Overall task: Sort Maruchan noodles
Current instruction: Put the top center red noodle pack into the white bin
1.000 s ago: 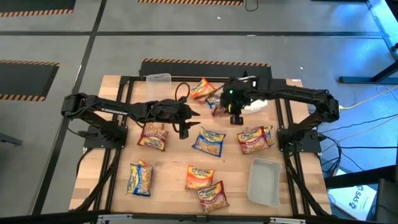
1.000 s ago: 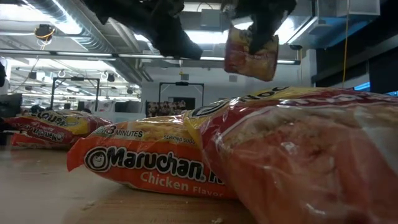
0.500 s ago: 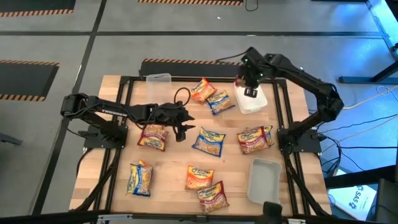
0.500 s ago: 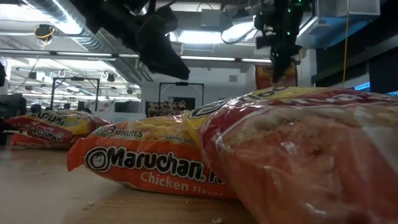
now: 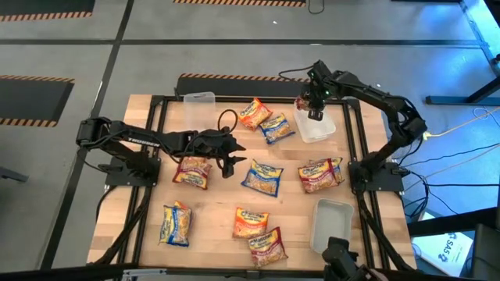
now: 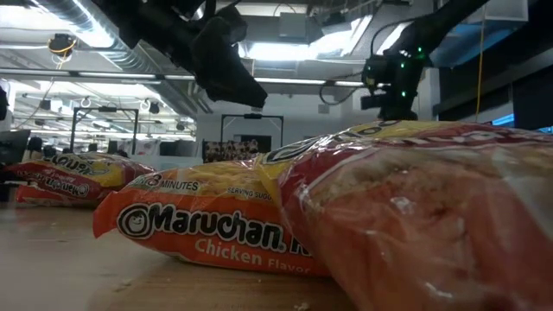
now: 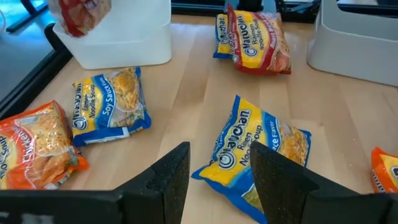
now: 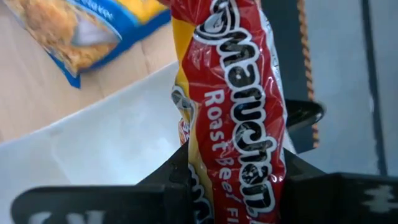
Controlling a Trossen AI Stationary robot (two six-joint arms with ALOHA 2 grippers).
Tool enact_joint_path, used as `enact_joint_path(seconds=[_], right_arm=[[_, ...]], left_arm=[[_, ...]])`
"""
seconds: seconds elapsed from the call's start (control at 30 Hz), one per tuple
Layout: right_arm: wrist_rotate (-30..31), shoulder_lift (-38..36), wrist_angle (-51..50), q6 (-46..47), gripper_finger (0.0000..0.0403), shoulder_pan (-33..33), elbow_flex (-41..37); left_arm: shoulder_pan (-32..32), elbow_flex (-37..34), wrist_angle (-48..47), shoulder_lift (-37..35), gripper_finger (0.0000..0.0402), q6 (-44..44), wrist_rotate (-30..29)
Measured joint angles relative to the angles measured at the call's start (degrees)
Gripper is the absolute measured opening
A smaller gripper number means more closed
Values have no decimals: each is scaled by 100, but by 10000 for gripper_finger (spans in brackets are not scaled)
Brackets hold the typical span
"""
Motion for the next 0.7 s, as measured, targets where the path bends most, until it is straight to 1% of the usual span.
enact_joint_path(seconds=[0.1,0.27,0.33,0.43,0.63,0.7], right_arm=[[49,71,30,-121,94,-81,0],[239,116,-28,-48,94,-213,0],[451,116,-20,141,95,-209,0],[976,116,-90,326,95,-202,0],[1361,116,-190,580,95,-202,2],[1272,116,-192,521,95,-202,2]], left_arm=[[-44,-2,23,2,162,0,0],[-49,-2,40,2,162,-63,-2],[-49,-2,41,3,162,-106,-2],[-49,-2,67,4,162,-107,-1],[-44,-3,148,4,162,-105,-2],[-44,-2,158,4,162,-105,-2]])
